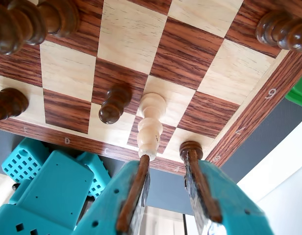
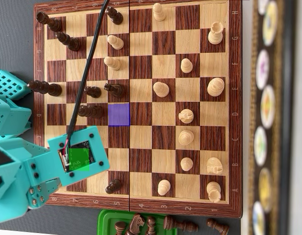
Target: Play chess
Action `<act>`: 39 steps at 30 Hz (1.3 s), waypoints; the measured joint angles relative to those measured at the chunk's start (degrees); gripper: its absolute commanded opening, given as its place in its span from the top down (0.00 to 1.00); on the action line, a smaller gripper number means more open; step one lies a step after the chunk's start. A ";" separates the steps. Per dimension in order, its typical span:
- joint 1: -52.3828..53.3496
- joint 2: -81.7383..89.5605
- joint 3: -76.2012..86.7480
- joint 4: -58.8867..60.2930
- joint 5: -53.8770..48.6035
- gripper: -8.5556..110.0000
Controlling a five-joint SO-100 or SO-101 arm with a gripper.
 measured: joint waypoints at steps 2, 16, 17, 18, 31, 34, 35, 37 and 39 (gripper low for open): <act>0.00 0.00 0.00 0.62 0.00 0.82; -2.55 0.53 -8.88 4.04 9.32 0.82; -2.99 1.41 -8.96 4.04 10.72 0.82; -3.60 2.81 -8.96 4.04 12.30 0.82; -13.10 19.16 -1.85 -12.13 30.94 0.82; -14.85 22.68 0.53 -18.63 33.93 0.82; -15.47 23.91 1.58 -21.18 35.16 0.82; -17.05 26.28 3.69 -26.19 37.88 0.82; -18.54 28.92 6.42 -31.73 40.61 0.82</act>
